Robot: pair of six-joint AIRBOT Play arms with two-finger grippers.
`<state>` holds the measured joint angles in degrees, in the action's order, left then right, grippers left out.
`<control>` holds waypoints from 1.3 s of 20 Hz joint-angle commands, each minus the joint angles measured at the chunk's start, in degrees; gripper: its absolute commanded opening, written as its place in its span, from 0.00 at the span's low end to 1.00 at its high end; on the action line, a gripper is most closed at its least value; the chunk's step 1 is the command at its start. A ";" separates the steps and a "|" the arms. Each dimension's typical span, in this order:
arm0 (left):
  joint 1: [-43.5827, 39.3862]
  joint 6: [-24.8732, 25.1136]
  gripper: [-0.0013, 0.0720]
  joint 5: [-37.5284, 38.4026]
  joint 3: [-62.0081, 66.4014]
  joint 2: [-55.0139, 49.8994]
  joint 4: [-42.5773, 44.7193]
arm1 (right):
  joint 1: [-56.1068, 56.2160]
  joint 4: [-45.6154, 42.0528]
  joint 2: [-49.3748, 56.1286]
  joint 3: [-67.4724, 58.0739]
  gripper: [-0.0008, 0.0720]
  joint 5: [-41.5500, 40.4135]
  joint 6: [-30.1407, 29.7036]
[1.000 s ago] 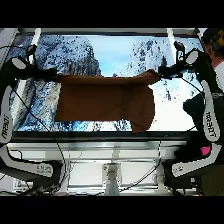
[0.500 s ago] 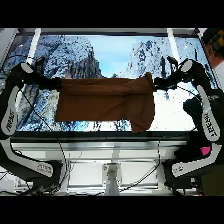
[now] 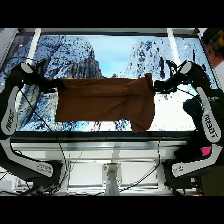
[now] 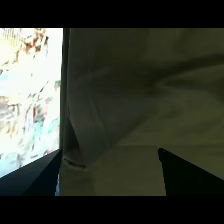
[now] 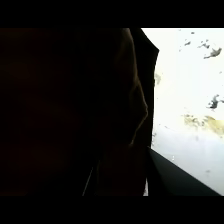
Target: Fold the clothes and pants, and hang the long-sleeved shirts on hangers.
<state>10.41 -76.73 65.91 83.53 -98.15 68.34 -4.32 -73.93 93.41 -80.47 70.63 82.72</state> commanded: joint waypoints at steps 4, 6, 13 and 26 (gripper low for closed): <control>5.44 1.49 0.98 1.27 0.07 7.65 -0.20 | -2.32 -5.16 -4.15 1.27 0.46 8.39 -6.97; 8.35 2.23 0.98 1.33 0.07 11.04 -0.20 | -4.61 -1.81 -5.66 5.49 0.46 9.51 -10.60; 14.38 2.21 0.98 2.99 0.04 17.46 -0.20 | -9.18 14.64 -13.14 28.26 0.49 1.27 -19.34; 14.34 2.16 0.98 4.81 0.00 17.49 -0.22 | -9.16 26.91 -13.11 44.94 0.46 -8.90 -25.97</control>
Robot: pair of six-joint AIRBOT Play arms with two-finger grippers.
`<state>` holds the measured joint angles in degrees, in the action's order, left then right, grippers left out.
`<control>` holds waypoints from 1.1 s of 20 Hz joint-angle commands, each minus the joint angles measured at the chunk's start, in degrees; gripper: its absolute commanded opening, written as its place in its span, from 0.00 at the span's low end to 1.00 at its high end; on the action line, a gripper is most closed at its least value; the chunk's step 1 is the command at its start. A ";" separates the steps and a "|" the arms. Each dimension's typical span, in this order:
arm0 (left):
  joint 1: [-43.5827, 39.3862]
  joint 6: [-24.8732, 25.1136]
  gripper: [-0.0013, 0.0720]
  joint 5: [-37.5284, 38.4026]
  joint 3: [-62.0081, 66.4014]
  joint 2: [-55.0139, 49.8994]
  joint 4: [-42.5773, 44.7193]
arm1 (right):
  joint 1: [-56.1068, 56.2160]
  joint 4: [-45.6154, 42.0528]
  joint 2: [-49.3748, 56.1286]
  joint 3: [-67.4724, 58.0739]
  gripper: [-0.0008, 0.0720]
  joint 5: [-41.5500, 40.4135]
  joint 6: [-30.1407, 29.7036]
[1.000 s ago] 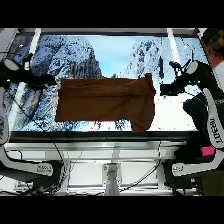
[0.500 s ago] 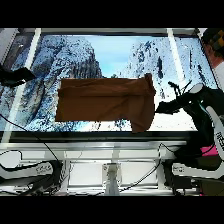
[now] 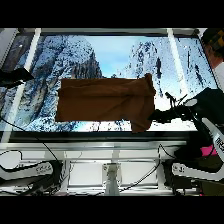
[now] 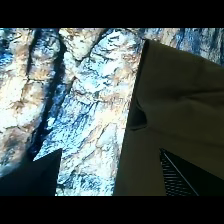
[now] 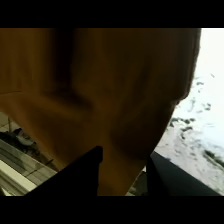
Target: Fold the clothes and pants, and hang the long-sleeved shirts on hangers.
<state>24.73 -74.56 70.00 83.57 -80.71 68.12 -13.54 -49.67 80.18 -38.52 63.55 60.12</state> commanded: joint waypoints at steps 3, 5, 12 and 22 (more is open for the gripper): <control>0.02 0.00 0.98 1.92 -0.04 0.04 0.00 | 0.07 5.97 0.11 5.29 0.39 -2.58 -5.79; 0.28 0.09 0.98 2.36 -0.09 0.09 0.00 | 0.00 5.81 -0.26 5.46 0.34 -2.73 -5.81; 1.68 10.19 0.80 4.66 -14.03 4.85 -1.64 | 0.02 5.95 -4.81 5.49 0.23 -4.57 -5.77; 9.77 30.60 0.80 0.31 -40.50 5.11 -15.08 | 0.02 5.95 -4.81 5.46 0.03 -5.03 -5.79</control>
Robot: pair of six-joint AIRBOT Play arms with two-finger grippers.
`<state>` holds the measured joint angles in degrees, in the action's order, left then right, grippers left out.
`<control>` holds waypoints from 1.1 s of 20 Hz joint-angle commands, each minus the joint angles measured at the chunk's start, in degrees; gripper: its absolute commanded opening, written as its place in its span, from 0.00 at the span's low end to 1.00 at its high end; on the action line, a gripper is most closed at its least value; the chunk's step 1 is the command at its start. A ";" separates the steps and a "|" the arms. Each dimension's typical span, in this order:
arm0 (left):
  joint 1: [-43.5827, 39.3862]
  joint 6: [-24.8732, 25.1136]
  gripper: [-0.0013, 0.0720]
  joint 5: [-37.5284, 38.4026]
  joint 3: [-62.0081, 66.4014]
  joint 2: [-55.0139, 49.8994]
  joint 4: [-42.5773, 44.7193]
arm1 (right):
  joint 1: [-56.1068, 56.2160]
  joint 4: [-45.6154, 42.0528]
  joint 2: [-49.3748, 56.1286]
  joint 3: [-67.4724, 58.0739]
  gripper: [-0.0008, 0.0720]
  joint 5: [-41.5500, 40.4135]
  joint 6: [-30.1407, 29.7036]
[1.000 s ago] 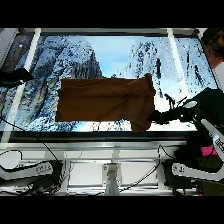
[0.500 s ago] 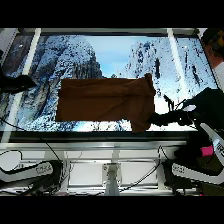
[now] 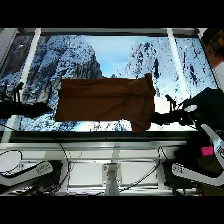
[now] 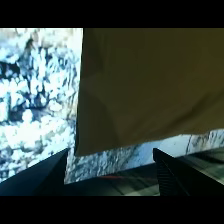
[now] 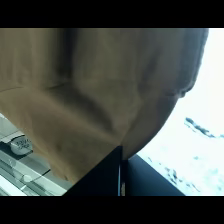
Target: Fold the clothes and pants, and hang the long-sleeved shirts on hangers.
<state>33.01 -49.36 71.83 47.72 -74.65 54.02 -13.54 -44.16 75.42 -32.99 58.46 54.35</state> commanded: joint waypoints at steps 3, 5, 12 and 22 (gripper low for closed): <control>2.21 5.27 0.80 -5.09 -5.07 -2.45 0.79 | 0.02 0.42 -0.04 -0.07 0.03 -0.26 -0.02; 2.08 5.29 0.80 -7.82 -5.09 -3.41 0.76 | 0.02 0.39 -0.04 -0.07 0.03 -0.48 -0.02; 1.75 5.31 0.67 -7.28 -5.09 -9.55 -1.90 | 0.02 0.44 -0.04 -0.07 0.03 -1.03 0.00; -1.60 9.14 0.04 -3.69 -4.98 -10.64 -1.86 | 0.02 0.98 -0.07 -0.09 0.03 -0.61 0.04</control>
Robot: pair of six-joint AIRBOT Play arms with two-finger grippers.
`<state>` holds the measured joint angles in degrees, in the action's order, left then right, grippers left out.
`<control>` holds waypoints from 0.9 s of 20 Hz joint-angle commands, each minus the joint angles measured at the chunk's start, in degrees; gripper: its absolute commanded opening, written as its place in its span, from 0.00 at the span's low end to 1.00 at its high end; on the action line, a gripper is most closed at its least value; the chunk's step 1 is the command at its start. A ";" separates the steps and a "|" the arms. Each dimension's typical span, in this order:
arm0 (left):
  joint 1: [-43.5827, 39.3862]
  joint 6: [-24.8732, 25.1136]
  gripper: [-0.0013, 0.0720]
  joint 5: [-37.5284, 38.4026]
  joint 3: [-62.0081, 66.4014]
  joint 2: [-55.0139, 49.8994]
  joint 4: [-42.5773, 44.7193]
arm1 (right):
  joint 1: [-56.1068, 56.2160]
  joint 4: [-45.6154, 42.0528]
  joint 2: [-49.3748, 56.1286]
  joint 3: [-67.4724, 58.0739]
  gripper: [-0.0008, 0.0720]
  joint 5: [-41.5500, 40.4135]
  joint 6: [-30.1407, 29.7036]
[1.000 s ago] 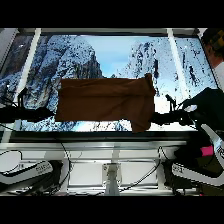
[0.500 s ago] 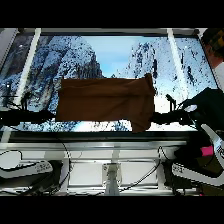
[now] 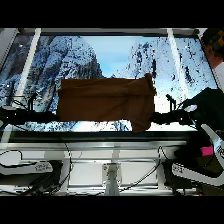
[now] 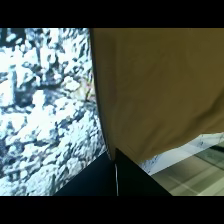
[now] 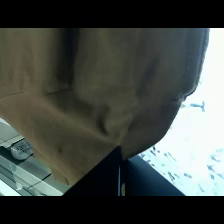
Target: Fold the clothes and pants, and hang the long-sleeved shirts on hangers.
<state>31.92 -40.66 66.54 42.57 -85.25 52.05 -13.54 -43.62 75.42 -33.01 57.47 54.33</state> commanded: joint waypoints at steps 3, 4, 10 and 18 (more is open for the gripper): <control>-0.50 0.48 0.04 6.60 1.81 1.20 -0.11 | 0.02 2.27 -0.96 -0.44 0.03 2.19 0.00; -0.50 0.57 0.04 8.24 2.93 2.14 -0.74 | 0.02 2.93 -1.86 -0.70 0.03 3.34 -0.07; -0.28 1.31 0.04 10.86 12.57 12.11 -10.16 | 0.02 4.46 -13.51 -2.78 0.03 9.33 -0.66; -0.28 1.22 0.04 2.64 15.32 21.27 -17.84 | 0.04 21.70 -24.48 -2.82 0.03 -1.18 -0.68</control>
<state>31.57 -39.40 73.30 57.28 -66.46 37.10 -13.54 -29.21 53.63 -35.75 61.45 53.67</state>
